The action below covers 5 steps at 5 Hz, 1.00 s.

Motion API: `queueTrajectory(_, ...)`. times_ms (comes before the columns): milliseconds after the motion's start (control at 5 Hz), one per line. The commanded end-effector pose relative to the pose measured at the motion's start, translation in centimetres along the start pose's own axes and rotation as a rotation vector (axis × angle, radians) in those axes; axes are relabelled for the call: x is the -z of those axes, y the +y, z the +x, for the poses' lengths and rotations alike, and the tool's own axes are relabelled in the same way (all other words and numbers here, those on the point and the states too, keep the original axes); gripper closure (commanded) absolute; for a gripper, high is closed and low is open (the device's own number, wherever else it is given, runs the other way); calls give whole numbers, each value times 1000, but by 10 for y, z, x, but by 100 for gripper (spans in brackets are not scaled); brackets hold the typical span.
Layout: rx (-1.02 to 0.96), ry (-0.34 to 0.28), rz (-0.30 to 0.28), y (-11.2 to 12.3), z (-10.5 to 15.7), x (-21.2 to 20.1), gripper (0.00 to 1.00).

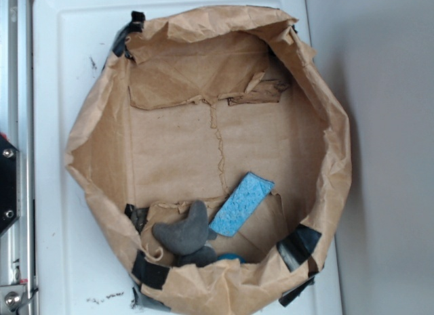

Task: Grab the blue sponge.

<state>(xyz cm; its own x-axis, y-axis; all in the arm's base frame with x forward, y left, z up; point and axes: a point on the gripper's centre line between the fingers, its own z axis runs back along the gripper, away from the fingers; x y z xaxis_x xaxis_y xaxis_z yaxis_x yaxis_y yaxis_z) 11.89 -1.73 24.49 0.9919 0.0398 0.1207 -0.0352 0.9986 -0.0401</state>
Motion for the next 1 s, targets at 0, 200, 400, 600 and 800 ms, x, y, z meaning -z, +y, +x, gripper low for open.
queueTrajectory(0,0,0,0,0,0,0,0)
queueTrajectory(200,13,38,41,1,49,14,0)
queueTrajectory(400,-18,49,46,14,98,28,0)
queueTrajectory(600,-78,6,71,26,126,37,0)
queueTrajectory(800,-78,6,71,26,126,37,0)
